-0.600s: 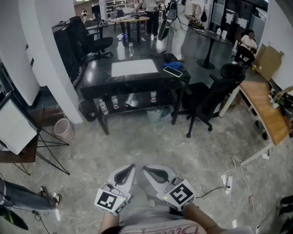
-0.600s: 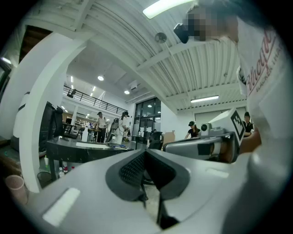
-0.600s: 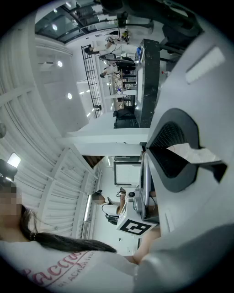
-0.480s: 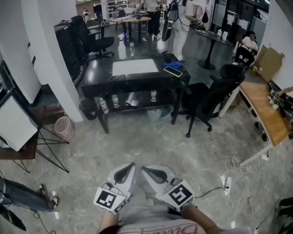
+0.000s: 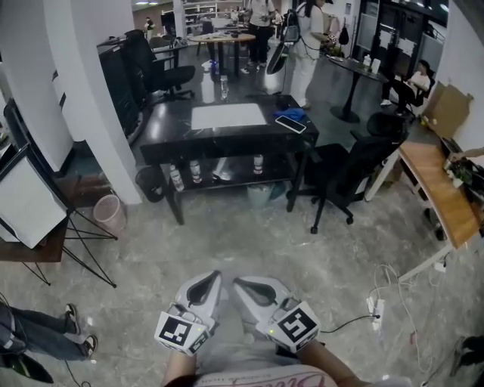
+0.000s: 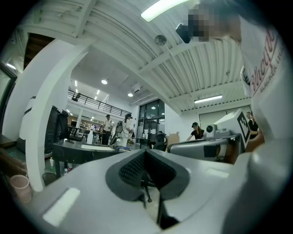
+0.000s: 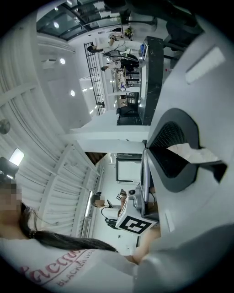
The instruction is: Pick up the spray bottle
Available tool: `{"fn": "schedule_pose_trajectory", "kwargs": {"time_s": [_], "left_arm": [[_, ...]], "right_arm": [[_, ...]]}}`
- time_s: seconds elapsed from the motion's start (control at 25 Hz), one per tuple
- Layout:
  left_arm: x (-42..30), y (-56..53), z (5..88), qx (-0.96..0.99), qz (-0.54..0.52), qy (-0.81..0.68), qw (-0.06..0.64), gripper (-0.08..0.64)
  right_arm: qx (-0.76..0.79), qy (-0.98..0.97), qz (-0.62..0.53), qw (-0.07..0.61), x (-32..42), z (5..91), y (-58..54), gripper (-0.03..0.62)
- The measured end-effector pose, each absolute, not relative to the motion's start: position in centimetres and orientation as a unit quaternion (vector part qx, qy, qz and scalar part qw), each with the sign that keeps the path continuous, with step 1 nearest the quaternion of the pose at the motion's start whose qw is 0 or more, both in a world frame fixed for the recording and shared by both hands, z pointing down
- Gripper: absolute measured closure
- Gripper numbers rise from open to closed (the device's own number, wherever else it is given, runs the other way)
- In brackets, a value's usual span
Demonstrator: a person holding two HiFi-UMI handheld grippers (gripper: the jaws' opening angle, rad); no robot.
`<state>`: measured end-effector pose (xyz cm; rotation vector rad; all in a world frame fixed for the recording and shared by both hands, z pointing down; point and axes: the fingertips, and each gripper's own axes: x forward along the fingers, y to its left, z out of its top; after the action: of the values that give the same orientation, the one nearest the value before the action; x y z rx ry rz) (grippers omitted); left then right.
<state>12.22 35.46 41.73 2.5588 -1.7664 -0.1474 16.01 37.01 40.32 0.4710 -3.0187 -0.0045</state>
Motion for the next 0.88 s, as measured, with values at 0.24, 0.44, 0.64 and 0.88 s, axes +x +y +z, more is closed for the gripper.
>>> {"fn": "schedule_pose_trajectory", "kwargs": {"time_s": [0.24,0.44,0.64,0.88], "left_arm": [[10.1,32.9,42.1,0.818,-0.054,-0.573,0.019,0.56],[7.9,28.2,42.2,0.817,-0.062,-0.572,0.022,0.56],[5.6,21.6,41.3,0.825,-0.067,-0.561,0.015,0.56],[1.6,13.9,40.8,0.827,-0.072,-0.557,0.017,0.56]], "right_arm": [[0.147,-0.989,0.007,0.02,14.2,40.0,34.3,0.592],[0.152,-0.988,0.001,0.028,12.4,40.5,29.8,0.592],[0.158,-0.987,-0.006,0.027,9.6,39.9,23.7,0.592],[0.166,-0.986,-0.011,0.031,5.3,39.2,15.9,0.592]]}}
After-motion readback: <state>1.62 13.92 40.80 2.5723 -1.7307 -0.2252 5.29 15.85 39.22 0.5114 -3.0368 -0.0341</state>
